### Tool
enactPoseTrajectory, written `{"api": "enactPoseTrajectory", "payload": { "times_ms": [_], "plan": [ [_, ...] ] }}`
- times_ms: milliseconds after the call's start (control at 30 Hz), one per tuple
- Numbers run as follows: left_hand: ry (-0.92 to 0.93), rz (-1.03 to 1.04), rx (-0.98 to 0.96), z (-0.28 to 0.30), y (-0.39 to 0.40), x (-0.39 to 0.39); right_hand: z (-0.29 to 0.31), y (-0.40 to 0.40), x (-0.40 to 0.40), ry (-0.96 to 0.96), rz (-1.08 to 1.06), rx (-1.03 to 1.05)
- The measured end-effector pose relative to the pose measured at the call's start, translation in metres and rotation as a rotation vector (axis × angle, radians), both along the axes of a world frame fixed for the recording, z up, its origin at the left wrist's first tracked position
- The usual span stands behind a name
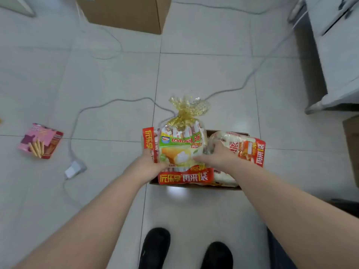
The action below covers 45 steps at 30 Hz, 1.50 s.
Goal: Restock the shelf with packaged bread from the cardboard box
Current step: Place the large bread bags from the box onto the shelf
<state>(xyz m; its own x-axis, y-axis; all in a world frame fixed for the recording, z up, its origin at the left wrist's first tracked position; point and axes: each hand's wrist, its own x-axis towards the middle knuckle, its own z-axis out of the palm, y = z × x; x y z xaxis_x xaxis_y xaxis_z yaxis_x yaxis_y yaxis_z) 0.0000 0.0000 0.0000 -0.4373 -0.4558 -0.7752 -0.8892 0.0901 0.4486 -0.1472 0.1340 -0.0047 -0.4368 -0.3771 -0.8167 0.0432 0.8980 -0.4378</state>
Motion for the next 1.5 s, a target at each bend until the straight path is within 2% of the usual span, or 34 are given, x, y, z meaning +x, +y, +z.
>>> {"api": "enactPoseTrajectory", "payload": {
  "times_ms": [100,233,333,500,633,800,967,1133,1300,1500],
  "plan": [
    [0.0,0.133,0.124,-0.045,0.006,-0.002,-0.044,0.007,0.005,0.0,-0.058,-0.025],
    [0.114,0.351,0.149,-0.079,0.018,-0.007,-0.073,0.01,0.019,0.077,-0.126,-0.055],
    [0.173,0.459,0.121,-0.072,0.026,-0.007,-0.064,0.007,0.025,0.094,-0.182,-0.086],
    [0.239,0.414,-0.024,-0.016,0.02,-0.007,-0.002,0.006,0.027,0.088,-0.266,-0.204],
    [0.359,0.375,-0.101,0.096,0.004,-0.026,0.109,-0.006,0.015,0.127,-0.333,-0.311],
    [0.557,0.285,-0.212,0.283,-0.02,-0.064,0.296,-0.017,-0.016,0.264,-0.414,-0.481],
    [0.815,0.103,-0.389,0.478,-0.018,-0.094,0.49,-0.008,-0.033,0.484,-0.455,-0.622],
    [1.05,-0.089,-0.42,0.636,0.005,-0.112,0.644,0.026,-0.031,0.681,-0.571,-0.762],
    [1.28,-0.239,-0.417,0.731,0.046,-0.122,0.738,0.08,-0.009,0.909,-0.706,-0.848],
    [1.486,-0.46,-0.281,0.778,0.127,-0.125,0.784,0.168,0.03,1.157,-0.892,-0.827]
  ]
}}
